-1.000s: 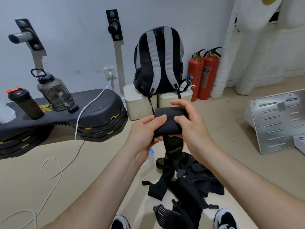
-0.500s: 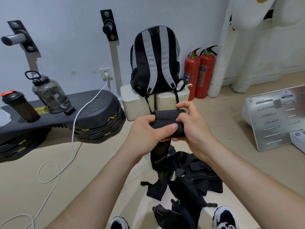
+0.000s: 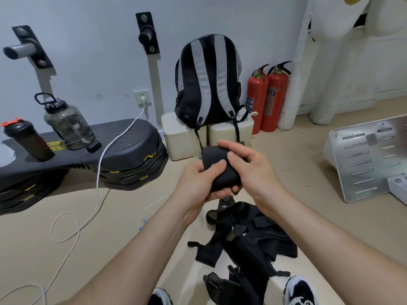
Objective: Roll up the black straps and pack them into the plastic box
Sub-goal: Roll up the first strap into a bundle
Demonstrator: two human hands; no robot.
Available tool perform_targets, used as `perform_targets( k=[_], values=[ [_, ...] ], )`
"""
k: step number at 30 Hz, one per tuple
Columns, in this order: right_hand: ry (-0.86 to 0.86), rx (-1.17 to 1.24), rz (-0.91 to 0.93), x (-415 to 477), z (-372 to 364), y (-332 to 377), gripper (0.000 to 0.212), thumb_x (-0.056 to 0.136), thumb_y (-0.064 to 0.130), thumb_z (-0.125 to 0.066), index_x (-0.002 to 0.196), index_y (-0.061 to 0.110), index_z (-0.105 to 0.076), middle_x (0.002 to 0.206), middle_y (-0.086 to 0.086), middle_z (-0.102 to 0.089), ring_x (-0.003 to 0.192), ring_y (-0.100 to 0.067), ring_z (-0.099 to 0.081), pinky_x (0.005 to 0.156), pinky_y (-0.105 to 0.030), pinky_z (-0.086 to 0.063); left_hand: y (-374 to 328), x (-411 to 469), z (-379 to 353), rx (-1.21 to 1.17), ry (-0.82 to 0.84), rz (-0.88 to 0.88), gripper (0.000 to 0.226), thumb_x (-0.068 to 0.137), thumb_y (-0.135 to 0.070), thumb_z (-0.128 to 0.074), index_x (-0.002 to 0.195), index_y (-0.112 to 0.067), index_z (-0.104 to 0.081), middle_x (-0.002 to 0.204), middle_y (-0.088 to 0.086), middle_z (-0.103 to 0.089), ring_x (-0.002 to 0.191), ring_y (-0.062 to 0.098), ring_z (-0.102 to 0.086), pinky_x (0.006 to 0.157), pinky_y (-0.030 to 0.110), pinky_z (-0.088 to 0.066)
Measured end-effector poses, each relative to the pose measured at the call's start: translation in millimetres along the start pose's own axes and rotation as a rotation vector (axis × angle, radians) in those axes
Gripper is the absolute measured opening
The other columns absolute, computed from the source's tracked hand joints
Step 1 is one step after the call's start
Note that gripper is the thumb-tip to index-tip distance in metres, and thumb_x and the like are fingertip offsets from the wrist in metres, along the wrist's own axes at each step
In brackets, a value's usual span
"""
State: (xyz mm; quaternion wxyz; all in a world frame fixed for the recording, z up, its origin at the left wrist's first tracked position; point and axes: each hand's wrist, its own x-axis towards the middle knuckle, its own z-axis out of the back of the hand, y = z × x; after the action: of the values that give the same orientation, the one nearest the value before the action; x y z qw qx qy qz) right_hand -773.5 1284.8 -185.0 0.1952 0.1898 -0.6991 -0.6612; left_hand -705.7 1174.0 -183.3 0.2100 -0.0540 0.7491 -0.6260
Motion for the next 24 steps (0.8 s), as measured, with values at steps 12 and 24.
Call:
perform_targets(
  k=[12, 24],
  values=[
    [-0.128, 0.139, -0.136, 3.2, 1.8, 1.6, 0.027, 0.102, 0.013, -0.053, 0.112, 0.03, -0.072, 0.113, -0.001, -0.068, 0.083, -0.017, -0.071, 0.049, -0.021, -0.052, -1.0, 0.0, 15.8, 0.135, 0.021, -0.209, 0.039, 0.075, -0.011, -0.083, 0.112, -0.016, -0.07, 0.099, 0.003, -0.077, 0.095, 0.016, -0.073, 0.08, 0.023, -0.057],
    [0.029, 0.502, -0.352, 4.7, 17.6, 3.7, 0.035, 0.097, 0.01, -0.052, 0.12, 0.029, -0.071, 0.109, -0.004, -0.068, 0.061, -0.011, -0.064, 0.041, -0.017, -0.046, -2.7, 2.6, 8.8, 0.217, -0.138, -0.393, 0.027, 0.062, -0.033, -0.087, 0.08, -0.018, -0.074, 0.074, -0.007, -0.071, 0.073, 0.014, -0.072, 0.07, 0.034, -0.062]
  ],
)
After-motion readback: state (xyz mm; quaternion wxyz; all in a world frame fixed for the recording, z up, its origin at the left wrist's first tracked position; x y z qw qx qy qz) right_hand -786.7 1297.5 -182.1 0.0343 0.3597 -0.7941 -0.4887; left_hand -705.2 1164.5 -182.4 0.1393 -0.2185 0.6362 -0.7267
